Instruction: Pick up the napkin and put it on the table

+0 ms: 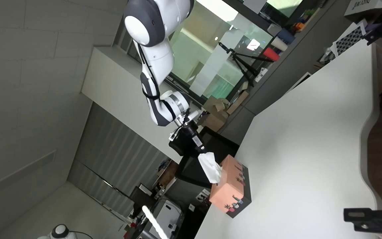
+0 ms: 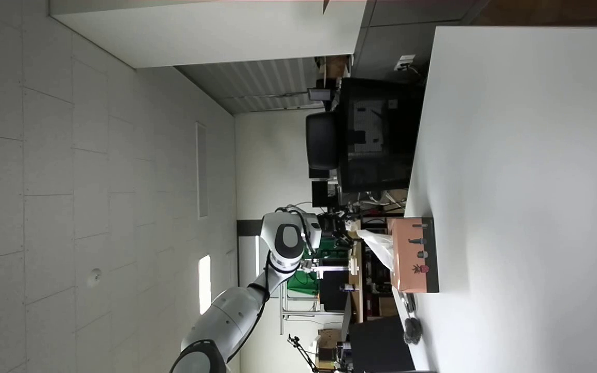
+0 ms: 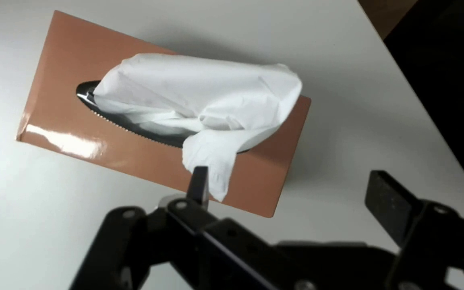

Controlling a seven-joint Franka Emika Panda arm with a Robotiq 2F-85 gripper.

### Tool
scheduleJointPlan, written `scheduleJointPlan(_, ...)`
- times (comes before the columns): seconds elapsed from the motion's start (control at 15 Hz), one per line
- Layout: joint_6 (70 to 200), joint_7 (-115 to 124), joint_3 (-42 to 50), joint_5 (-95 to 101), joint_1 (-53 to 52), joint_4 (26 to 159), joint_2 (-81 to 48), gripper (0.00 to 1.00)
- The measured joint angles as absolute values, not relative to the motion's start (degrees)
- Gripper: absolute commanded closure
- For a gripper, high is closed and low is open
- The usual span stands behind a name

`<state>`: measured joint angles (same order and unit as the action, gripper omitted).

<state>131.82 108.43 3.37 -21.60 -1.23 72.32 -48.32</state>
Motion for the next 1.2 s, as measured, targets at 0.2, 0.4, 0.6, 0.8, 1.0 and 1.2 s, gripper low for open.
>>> scheduleJointPlan(0.2,129.26,116.46,3.56,-21.46,-1.40,69.69,-50.96,0.00)
scheduleJointPlan(0.4,123.82,122.85,3.17,-21.49,-1.67,67.01,-53.46,0.26)
scheduleJointPlan(0.6,120.35,124.71,1.87,-21.51,-1.66,64.38,-55.57,0.47)
scheduleJointPlan(0.8,120.77,124.74,0.28,-21.69,-1.58,62.54,-56.89,0.69)
scheduleJointPlan(1.0,123.79,124.69,-1.05,-21.77,-1.54,62.13,-57.11,0.89)
scheduleJointPlan(1.2,127.80,124.55,-1.76,-21.70,-1.60,62.02,-57.09,1.00)
